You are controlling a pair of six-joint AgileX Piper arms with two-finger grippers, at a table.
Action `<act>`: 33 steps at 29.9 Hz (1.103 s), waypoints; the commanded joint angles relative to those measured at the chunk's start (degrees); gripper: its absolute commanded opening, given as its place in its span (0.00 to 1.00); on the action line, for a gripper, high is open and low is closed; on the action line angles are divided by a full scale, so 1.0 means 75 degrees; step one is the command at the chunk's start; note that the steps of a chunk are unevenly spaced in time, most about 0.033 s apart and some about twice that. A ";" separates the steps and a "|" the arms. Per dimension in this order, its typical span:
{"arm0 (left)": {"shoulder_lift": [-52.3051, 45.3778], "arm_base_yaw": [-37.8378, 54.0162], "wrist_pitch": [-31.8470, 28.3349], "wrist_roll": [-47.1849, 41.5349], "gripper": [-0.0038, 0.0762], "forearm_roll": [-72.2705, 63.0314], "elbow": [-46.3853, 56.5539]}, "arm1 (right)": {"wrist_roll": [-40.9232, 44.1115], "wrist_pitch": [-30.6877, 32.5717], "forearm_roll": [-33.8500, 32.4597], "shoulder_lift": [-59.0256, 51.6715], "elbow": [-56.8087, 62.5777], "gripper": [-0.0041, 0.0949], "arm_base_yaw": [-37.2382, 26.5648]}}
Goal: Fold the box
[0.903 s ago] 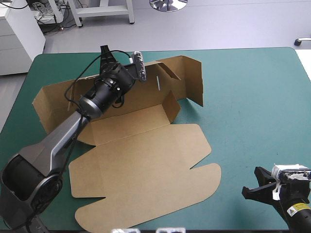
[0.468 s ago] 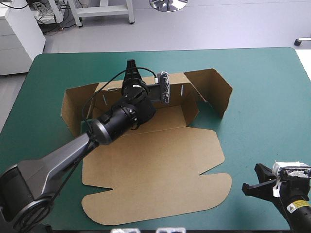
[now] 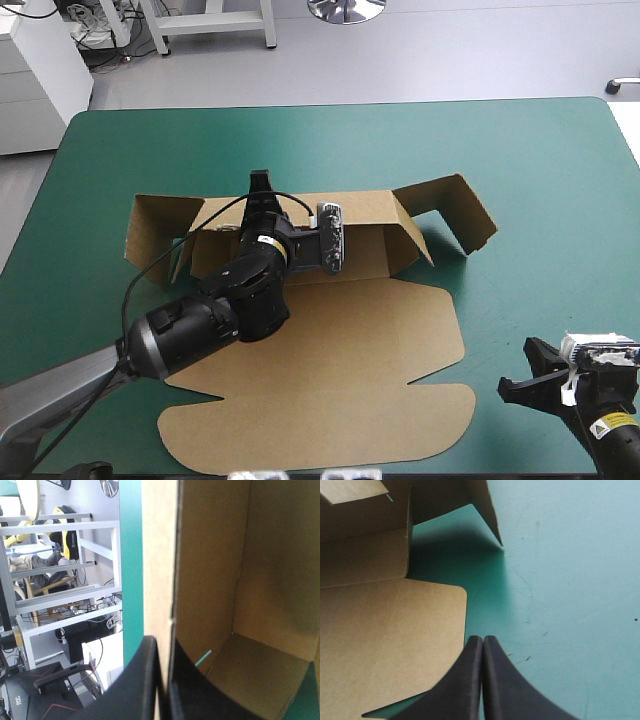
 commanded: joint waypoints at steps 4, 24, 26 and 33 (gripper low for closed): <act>-0.0420 -0.0114 0.0045 -0.0146 0.04 -0.0080 -0.0069 | 0.0000 -0.0407 0.0130 0.0138 -0.0220 0.03 -0.0040; 0.0841 0.0941 -0.1009 -0.1511 0.04 0.2042 -0.0056 | 0.0000 -0.0170 0.0226 0.0167 -0.0220 0.03 -0.0040; 0.0890 0.0941 -0.1009 -0.1786 0.04 0.2209 -0.0056 | 0.0000 -0.0170 0.0226 0.0236 -0.0220 0.03 -0.0040; 0.0921 0.0941 -0.1037 -0.1872 0.04 0.2272 -0.0056 | -0.0130 -0.0186 0.0466 0.0754 -0.0235 0.03 -0.0040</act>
